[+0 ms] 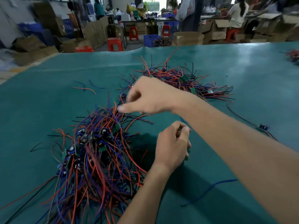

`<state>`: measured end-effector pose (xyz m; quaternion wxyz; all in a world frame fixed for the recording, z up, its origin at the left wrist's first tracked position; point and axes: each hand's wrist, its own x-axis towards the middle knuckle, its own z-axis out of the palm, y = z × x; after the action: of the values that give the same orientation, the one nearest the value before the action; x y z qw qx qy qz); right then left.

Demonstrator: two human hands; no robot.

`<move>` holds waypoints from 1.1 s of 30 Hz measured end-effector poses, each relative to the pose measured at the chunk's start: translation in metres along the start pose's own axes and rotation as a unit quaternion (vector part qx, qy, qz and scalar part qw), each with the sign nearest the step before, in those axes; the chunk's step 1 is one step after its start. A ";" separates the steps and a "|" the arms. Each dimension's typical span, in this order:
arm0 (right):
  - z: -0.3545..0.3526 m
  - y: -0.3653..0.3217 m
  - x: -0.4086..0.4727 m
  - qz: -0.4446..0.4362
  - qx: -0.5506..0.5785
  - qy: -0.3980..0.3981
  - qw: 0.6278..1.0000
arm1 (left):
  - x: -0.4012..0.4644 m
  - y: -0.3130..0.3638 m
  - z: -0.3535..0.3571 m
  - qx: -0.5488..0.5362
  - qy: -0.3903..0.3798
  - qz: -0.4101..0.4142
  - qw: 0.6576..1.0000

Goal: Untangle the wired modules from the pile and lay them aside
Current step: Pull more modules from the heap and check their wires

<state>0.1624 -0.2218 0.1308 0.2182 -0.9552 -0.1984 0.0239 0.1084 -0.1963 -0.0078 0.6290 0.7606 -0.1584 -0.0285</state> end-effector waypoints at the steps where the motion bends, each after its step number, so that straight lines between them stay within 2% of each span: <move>1: 0.002 0.022 0.004 0.033 -0.047 0.016 0.998 | 0.001 0.000 0.000 0.000 0.001 0.002 1.000; 4: 0.005 0.092 0.005 0.195 -0.100 0.125 0.968 | 0.002 -0.002 0.001 0.015 0.006 0.022 1.000; 6: 0.012 0.132 -0.003 0.257 -0.125 0.163 0.944 | 0.002 -0.003 0.001 0.007 0.007 0.023 1.000; 9: 0.022 0.163 -0.013 0.243 -0.101 0.156 0.952 | 0.003 -0.005 0.002 0.012 0.009 0.022 1.000; 14: 0.024 0.176 -0.020 0.205 -0.072 0.151 0.964 | 0.003 -0.006 0.002 -0.003 0.008 0.009 1.000; 16: 0.021 0.175 -0.026 0.198 -0.056 0.177 0.962 | 0.003 -0.005 0.002 -0.008 0.007 0.006 1.000; 18: 0.013 0.166 -0.034 0.206 0.027 0.253 0.945 | 0.003 -0.006 0.002 -0.007 0.008 0.008 1.000; 20: 0.000 0.149 -0.047 0.203 0.241 0.302 0.900 | 0.003 -0.007 0.002 -0.010 0.010 0.011 1.000; 23: -0.016 0.122 -0.078 0.139 0.564 0.243 0.777 | 0.003 -0.007 0.002 -0.030 0.011 0.020 0.999; 25: -0.015 0.111 -0.097 0.109 0.676 0.181 0.706 | 0.003 -0.007 0.001 -0.040 0.012 0.022 0.999; 26: -0.009 0.107 -0.103 0.103 0.701 0.159 0.687 | 0.002 -0.007 0.001 -0.047 0.013 0.022 0.999; 27: -0.001 0.104 -0.108 0.106 0.711 0.143 0.681 | 0.002 -0.007 0.001 -0.055 0.014 0.023 0.998; 29: 0.022 0.103 -0.110 0.129 0.697 0.135 0.692 | 0.002 -0.004 0.000 -0.079 0.014 0.018 0.997; 33: 0.051 0.107 -0.106 0.173 0.637 0.212 0.721 | 0.002 -0.003 -0.001 -0.072 -0.005 0.023 0.997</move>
<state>0.0976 -0.3303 0.0352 0.8035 -0.5891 0.0837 -0.0212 0.1110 -0.1953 -0.0099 0.6815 0.7096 -0.1765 -0.0290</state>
